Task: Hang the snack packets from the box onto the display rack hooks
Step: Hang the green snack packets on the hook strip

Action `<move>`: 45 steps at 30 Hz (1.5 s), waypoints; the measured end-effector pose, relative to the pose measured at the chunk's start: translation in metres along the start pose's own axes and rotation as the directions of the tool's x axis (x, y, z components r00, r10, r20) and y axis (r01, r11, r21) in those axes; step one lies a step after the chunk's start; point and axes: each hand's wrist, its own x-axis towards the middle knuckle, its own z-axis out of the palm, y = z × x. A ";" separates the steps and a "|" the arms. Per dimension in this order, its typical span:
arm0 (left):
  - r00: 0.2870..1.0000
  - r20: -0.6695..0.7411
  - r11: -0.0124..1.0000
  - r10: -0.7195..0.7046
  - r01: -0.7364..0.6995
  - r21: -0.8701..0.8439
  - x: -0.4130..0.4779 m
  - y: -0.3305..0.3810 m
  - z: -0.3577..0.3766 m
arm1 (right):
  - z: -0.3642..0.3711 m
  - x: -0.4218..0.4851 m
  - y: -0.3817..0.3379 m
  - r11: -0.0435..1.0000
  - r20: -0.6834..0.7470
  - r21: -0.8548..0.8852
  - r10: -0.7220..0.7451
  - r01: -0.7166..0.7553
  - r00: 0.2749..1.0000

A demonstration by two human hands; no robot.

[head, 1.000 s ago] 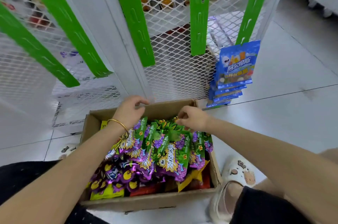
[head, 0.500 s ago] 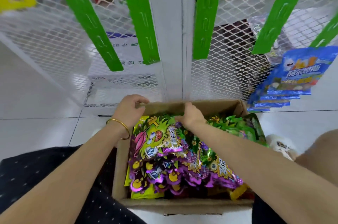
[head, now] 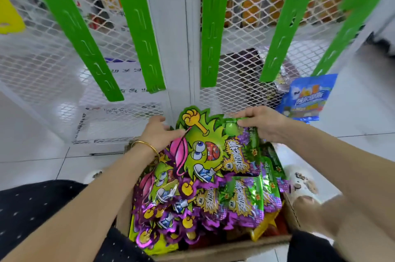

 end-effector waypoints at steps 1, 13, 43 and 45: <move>1.000 0.001 1.000 0.019 -0.019 -0.017 -0.003 0.009 0.005 | -0.011 -0.010 0.000 0.999 -0.013 0.031 -0.019 0.019 1.000; 0.689 0.294 0.628 0.663 -0.725 0.282 -0.047 0.183 0.074 | -0.100 -0.088 -0.022 0.871 -0.193 -0.232 -0.477 0.433 0.857; 0.677 -0.048 0.676 0.734 -0.736 -0.040 -0.037 0.370 0.134 | -0.228 -0.102 -0.139 0.594 -0.372 -0.686 -0.782 0.420 0.500; 0.681 0.009 0.681 0.732 -0.730 -0.059 -0.038 0.375 0.129 | -0.228 -0.105 -0.144 0.587 -0.365 -0.685 -0.789 0.431 0.494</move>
